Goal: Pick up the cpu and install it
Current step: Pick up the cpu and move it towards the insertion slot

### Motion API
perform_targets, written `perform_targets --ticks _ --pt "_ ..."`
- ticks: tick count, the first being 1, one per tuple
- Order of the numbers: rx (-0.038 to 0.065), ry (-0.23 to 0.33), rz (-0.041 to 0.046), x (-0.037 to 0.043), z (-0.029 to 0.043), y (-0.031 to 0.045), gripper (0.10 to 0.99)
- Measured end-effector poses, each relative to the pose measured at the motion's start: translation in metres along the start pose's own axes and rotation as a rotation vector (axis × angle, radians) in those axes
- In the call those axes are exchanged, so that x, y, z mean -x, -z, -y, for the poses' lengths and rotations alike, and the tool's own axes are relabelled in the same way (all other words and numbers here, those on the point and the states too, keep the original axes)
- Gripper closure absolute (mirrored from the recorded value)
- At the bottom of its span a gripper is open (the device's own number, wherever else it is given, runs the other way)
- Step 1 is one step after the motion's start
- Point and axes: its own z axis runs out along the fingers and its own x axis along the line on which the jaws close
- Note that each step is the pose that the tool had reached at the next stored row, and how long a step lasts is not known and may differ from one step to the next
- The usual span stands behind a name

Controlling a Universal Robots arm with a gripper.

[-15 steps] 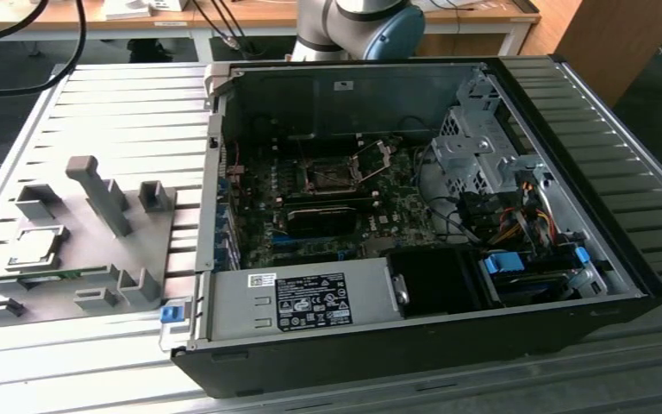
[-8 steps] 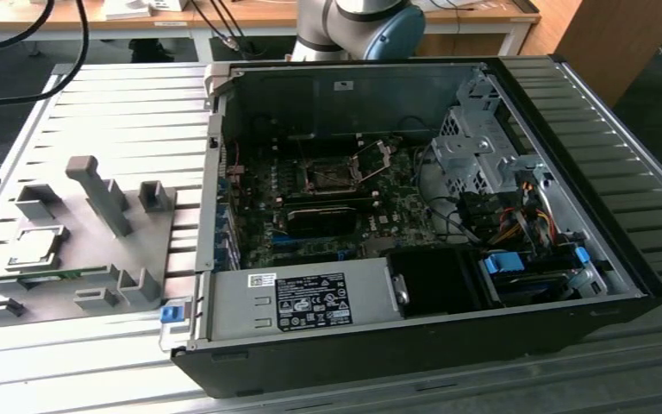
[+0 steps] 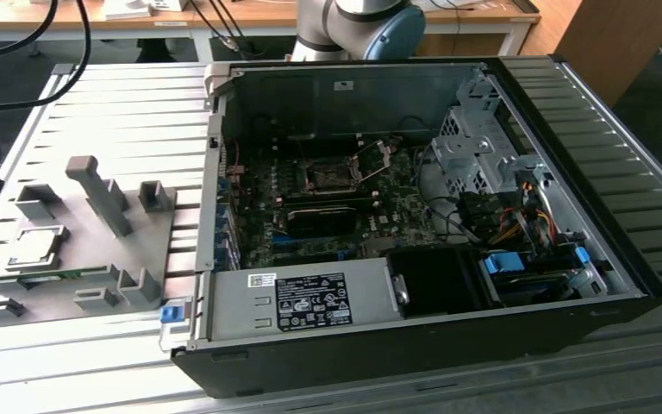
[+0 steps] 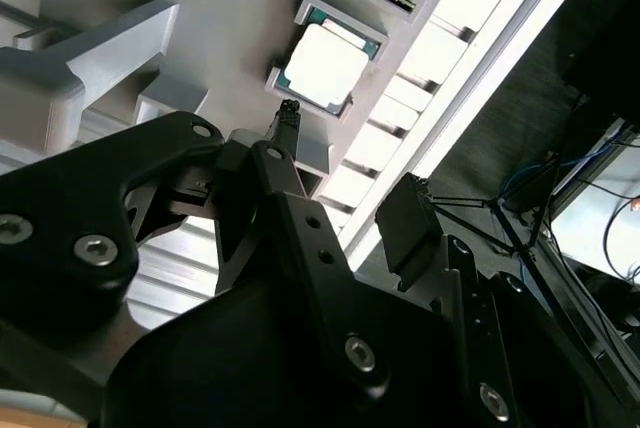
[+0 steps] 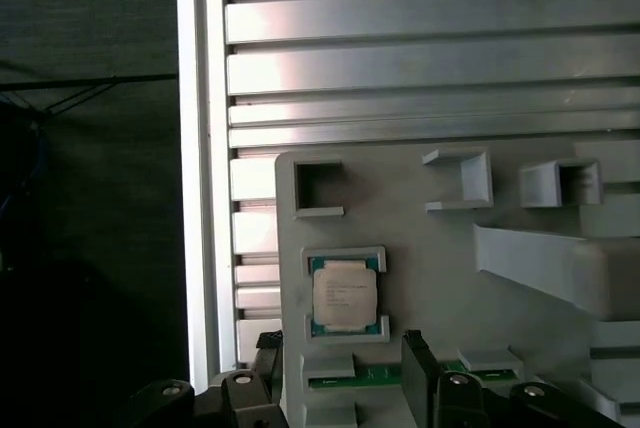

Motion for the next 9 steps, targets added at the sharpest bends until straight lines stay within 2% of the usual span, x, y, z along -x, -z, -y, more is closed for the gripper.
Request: perform_targets --ticks 9 --pt "0.003 0.000 -0.0002 0.0002 0.0004 -0.0063 0.498"
